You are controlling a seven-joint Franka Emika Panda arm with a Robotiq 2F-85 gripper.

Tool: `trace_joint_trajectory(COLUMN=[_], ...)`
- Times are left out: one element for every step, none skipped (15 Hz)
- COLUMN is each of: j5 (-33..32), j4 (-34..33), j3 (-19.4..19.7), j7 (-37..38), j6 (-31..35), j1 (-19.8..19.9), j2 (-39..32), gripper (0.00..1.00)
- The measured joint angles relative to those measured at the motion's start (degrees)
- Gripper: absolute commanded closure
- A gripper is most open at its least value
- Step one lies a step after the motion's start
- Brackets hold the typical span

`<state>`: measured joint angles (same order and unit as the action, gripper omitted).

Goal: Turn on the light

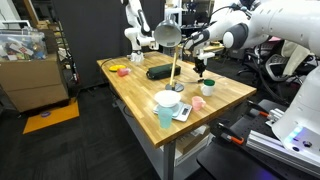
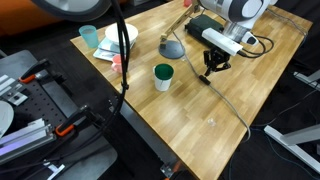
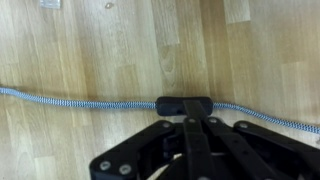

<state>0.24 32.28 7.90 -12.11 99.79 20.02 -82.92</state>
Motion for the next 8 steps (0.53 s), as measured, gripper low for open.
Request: trace_joint_trajectory(j5=[-0.1, -0.2, -0.5, -0.7, -0.7, -0.7, -0.7, -0.7], j4=[-0.9, -1.8, -2.2, -2.2, -2.2, -2.2, -2.2, -2.2], j3=[0.0, 0.0, 0.0, -0.1, -0.2, -0.2, -0.2, -0.2], j7=[0.0, 0.0, -0.1, -0.1, -0.1, -0.1, -0.1, -0.1], j6=[-0.5, -1.0, -1.1, -1.1, -1.1, -1.1, -1.1, -1.0], j1=[0.1, 0.2, 0.3, 0.3, 0.2, 0.2, 0.2, 0.2], j2=[-0.6, -1.1, -1.3, -1.3, -1.3, -1.3, -1.3, -1.3], gripper=[1.0, 1.0, 0.99, 0.99, 0.99, 0.99, 0.99, 0.99])
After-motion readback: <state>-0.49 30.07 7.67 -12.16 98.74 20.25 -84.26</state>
